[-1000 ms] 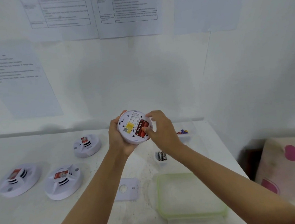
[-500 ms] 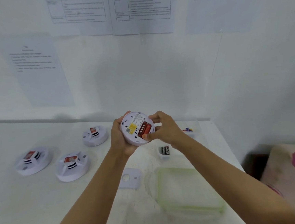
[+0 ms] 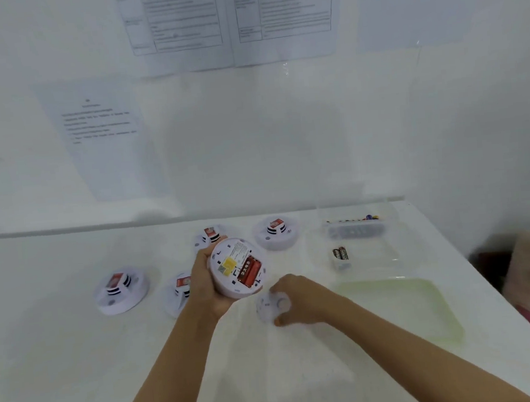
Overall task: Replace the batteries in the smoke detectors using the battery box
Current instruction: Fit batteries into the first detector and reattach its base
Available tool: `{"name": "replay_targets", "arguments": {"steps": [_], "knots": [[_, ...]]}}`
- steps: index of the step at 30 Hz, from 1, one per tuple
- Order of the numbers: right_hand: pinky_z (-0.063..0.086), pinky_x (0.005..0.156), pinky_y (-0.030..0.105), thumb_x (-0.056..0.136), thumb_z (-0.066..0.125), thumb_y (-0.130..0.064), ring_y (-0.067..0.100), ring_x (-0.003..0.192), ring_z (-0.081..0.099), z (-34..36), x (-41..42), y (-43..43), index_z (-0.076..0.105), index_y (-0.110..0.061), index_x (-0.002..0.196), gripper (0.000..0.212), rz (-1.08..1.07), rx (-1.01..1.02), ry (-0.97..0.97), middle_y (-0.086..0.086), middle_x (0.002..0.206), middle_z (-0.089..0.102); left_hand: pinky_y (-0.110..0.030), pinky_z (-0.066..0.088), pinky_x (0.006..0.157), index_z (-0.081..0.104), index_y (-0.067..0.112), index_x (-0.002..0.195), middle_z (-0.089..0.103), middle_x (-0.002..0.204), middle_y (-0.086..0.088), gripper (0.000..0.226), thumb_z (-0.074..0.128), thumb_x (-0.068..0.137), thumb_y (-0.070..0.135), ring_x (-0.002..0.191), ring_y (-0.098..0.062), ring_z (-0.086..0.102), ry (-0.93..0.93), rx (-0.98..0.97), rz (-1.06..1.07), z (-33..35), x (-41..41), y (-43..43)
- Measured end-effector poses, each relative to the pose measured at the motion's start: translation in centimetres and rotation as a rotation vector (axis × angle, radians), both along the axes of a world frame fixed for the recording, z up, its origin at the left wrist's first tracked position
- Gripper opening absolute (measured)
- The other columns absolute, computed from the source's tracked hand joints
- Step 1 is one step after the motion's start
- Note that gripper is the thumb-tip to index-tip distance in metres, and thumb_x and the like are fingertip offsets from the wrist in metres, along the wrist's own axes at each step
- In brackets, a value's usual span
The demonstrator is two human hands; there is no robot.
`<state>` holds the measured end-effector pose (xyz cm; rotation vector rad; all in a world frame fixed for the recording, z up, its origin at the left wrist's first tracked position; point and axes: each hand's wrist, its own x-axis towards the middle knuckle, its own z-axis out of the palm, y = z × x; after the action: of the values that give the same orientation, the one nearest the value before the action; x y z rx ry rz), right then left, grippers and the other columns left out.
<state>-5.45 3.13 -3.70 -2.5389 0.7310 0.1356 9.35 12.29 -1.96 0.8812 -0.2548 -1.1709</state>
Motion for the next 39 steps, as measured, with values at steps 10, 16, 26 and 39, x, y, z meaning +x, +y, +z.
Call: {"name": "replay_targets", "arguments": {"steps": [10, 16, 26, 39], "knots": [[0.037, 0.091, 0.028, 0.078, 0.07, -0.034, 0.022, 0.112, 0.05, 0.1, 0.1, 1.2, 0.052, -0.02, 0.126, 0.054, -0.007, -0.143, 0.001, 0.006, 0.121, 0.051, -0.056, 0.049, 0.077, 0.052, 0.027, 0.122, 0.055, 0.122, -0.011, 0.04, 0.046, 0.084, 0.038, 0.103, -0.035, 0.054, 0.125, -0.018, -0.089, -1.3, 2.0, 1.8], [0.036, 0.086, 0.024, 0.075, 0.071, -0.041, 0.015, 0.109, 0.05, 5.1, -1.2, -0.9, 0.053, -0.025, 0.126, 0.056, -0.194, -0.219, -0.209, 0.001, 0.122, 0.054, -0.05, 0.044, 0.083, 0.059, 0.018, 0.106, 0.061, 0.107, -0.011, 0.039, 0.051, 0.072, 0.037, 0.097, -0.035, 0.055, 0.085, -0.064, -0.101, 0.3, 2.0, 1.1], [0.046, 0.087, 0.027, 0.072, 0.076, -0.029, 0.014, 0.098, 0.055, 8.5, 0.1, 1.5, 0.066, -0.023, 0.112, 0.042, -0.163, -0.041, -0.627, 0.002, 0.11, 0.059, -0.048, 0.041, 0.086, 0.075, 0.019, 0.063, 0.072, 0.082, -0.012, 0.053, 0.036, 0.092, 0.038, 0.091, -0.03, 0.057, 0.132, -0.169, -0.135, 3.3, -2.0, -2.4], [0.042, 0.092, 0.029, 0.075, 0.073, -0.035, 0.015, 0.112, 0.048, 7.6, -1.9, 1.8, 0.063, -0.024, 0.117, 0.045, -0.225, -0.148, -0.606, -0.002, 0.122, 0.053, -0.03, 0.052, 0.063, 0.075, 0.023, 0.064, 0.07, 0.078, -0.007, 0.047, 0.038, 0.091, 0.035, 0.074, -0.023, 0.061, 0.142, -0.155, -0.067, 3.1, -4.7, -3.7]]}}
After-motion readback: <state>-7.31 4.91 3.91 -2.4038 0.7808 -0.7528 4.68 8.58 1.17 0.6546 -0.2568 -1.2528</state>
